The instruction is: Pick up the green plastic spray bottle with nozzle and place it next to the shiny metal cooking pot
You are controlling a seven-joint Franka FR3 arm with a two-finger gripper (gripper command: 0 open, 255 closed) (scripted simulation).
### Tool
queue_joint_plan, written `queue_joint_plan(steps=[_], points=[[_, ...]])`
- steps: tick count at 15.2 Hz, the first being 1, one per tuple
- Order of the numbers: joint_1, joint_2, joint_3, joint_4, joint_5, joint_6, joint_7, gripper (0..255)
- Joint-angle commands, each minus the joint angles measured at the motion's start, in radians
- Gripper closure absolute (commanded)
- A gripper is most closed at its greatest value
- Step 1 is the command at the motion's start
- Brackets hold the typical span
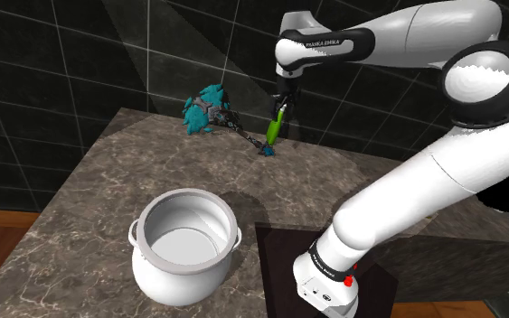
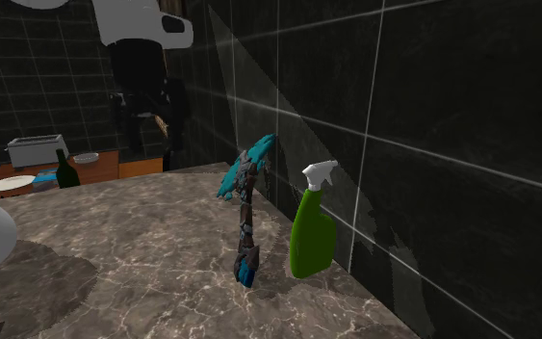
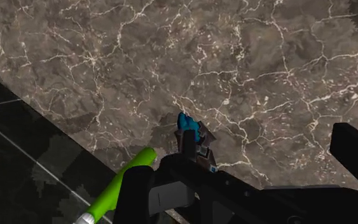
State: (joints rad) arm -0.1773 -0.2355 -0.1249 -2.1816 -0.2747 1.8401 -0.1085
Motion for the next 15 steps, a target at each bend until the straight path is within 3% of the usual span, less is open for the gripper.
queue_joint_plan(steps=[1, 15], points=[[-0.015, 0.052, -0.017, 0.043, -0.010, 0.024, -0.003, 0], [-0.125, 0.477, -0.119, 0.501, 0.018, 0.100, -0.061, 0]])
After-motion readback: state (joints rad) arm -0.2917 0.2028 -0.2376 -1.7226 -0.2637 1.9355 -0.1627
